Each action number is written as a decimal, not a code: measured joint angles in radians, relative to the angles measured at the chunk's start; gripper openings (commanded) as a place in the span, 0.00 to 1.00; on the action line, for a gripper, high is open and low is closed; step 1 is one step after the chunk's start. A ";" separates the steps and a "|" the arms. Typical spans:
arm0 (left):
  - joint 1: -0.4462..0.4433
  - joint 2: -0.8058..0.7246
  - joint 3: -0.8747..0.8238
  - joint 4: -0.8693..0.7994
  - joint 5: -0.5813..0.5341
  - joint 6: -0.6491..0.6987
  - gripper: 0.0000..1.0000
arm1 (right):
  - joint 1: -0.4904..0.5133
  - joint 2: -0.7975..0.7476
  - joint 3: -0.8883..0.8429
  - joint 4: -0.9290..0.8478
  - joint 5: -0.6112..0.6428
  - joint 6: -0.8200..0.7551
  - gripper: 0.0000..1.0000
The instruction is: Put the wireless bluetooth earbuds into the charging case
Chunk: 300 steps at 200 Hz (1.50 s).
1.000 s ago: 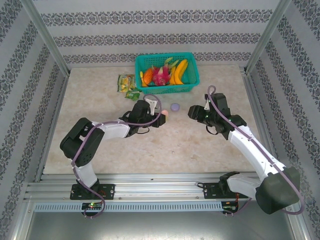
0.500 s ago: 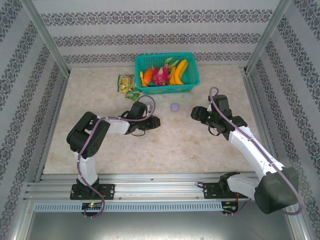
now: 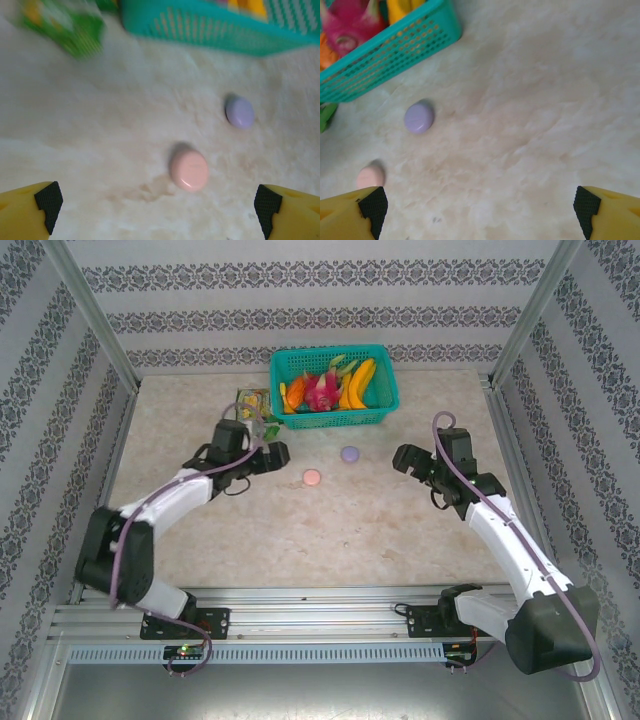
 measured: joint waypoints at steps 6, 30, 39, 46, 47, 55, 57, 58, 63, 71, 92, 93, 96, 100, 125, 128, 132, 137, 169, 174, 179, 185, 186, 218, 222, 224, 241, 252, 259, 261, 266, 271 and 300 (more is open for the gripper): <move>0.006 -0.055 -0.021 0.008 -0.043 0.038 1.00 | 0.000 -0.002 0.000 0.005 0.037 -0.011 0.98; 0.011 -0.280 -0.189 0.126 -0.218 0.229 1.00 | 0.000 -0.017 -0.055 0.123 0.193 -0.061 0.98; 0.021 -0.328 -0.253 0.175 -0.266 0.291 1.00 | 0.000 -0.031 -0.109 0.195 0.250 -0.092 0.98; 0.034 -0.350 -0.303 0.217 -0.299 0.336 1.00 | 0.000 -0.034 -0.147 0.241 0.285 -0.117 0.98; 0.035 -0.351 -0.308 0.222 -0.301 0.340 1.00 | -0.001 -0.034 -0.154 0.251 0.293 -0.124 0.98; 0.056 -0.355 -0.358 0.265 -0.330 0.381 1.00 | -0.006 -0.027 -0.191 0.295 0.325 -0.154 0.98; 0.061 -0.353 -0.370 0.274 -0.337 0.391 1.00 | -0.006 -0.023 -0.199 0.306 0.333 -0.163 0.98; 0.063 -0.352 -0.374 0.278 -0.340 0.394 1.00 | -0.006 -0.021 -0.201 0.311 0.336 -0.166 0.98; 0.076 -0.344 -0.401 0.303 -0.354 0.414 1.00 | -0.008 -0.009 -0.218 0.336 0.354 -0.188 0.98; 0.095 -0.318 -0.441 0.343 -0.377 0.442 1.00 | -0.013 0.018 -0.235 0.378 0.376 -0.221 0.98; 0.123 -0.218 -0.512 0.479 -0.413 0.491 1.00 | -0.013 0.094 -0.278 0.519 0.416 -0.301 0.98; 0.124 -0.215 -0.515 0.486 -0.415 0.492 1.00 | -0.013 0.096 -0.280 0.525 0.417 -0.303 0.98; 0.124 -0.201 -0.521 0.505 -0.417 0.497 1.00 | -0.013 0.107 -0.291 0.552 0.422 -0.315 0.98; 0.125 -0.177 -0.529 0.535 -0.421 0.507 1.00 | -0.013 0.119 -0.303 0.581 0.426 -0.330 0.98; 0.138 -0.049 -0.539 0.680 -0.417 0.546 1.00 | -0.020 0.206 -0.383 0.762 0.432 -0.417 0.98; 0.142 -0.035 -0.539 0.701 -0.415 0.549 1.00 | -0.021 0.216 -0.389 0.774 0.431 -0.429 0.98; 0.145 -0.018 -0.539 0.722 -0.411 0.551 1.00 | -0.024 0.225 -0.397 0.793 0.427 -0.442 0.98; 0.152 0.006 -0.541 0.756 -0.407 0.554 1.00 | -0.027 0.238 -0.410 0.834 0.416 -0.462 0.98; 0.231 0.084 -0.553 0.883 -0.324 0.549 1.00 | -0.086 0.337 -0.510 1.194 0.287 -0.519 0.98; 0.242 0.099 -0.553 0.902 -0.310 0.548 1.00 | -0.093 0.373 -0.529 1.260 0.267 -0.525 0.98; 0.252 0.111 -0.550 0.905 -0.296 0.546 1.00 | -0.099 0.401 -0.542 1.295 0.248 -0.531 0.98; 0.264 0.121 -0.545 0.901 -0.276 0.544 1.00 | -0.105 0.421 -0.552 1.299 0.222 -0.535 0.98; 0.268 0.124 -0.544 0.901 -0.272 0.543 1.00 | -0.105 0.422 -0.552 1.297 0.219 -0.536 0.98; 0.315 0.131 -0.514 0.895 -0.188 0.516 1.00 | -0.149 0.423 -0.512 1.306 0.125 -0.534 0.98; 0.319 0.131 -0.512 0.895 -0.183 0.515 1.00 | -0.150 0.422 -0.506 1.307 0.122 -0.534 0.98; 0.319 0.131 -0.511 0.895 -0.180 0.514 1.00 | -0.151 0.421 -0.503 1.308 0.122 -0.535 0.98; 0.319 0.131 -0.510 0.894 -0.162 0.511 1.00 | -0.150 0.418 -0.498 1.326 0.117 -0.534 0.98; 0.319 0.131 -0.510 0.894 -0.154 0.511 1.00 | -0.148 0.418 -0.498 1.326 0.113 -0.534 0.98; 0.319 0.131 -0.510 0.894 -0.154 0.510 1.00 | -0.148 0.418 -0.498 1.326 0.113 -0.534 0.98; 0.319 0.131 -0.510 0.894 -0.153 0.510 1.00 | -0.148 0.418 -0.498 1.326 0.113 -0.534 0.98; 0.319 0.131 -0.510 0.894 -0.151 0.510 1.00 | -0.148 0.418 -0.498 1.326 0.112 -0.534 0.98; 0.319 0.131 -0.510 0.894 -0.150 0.510 1.00 | -0.150 0.418 -0.498 1.326 0.108 -0.534 0.98; 0.319 0.131 -0.510 0.894 -0.146 0.507 1.00 | -0.164 0.418 -0.488 1.316 0.050 -0.534 0.98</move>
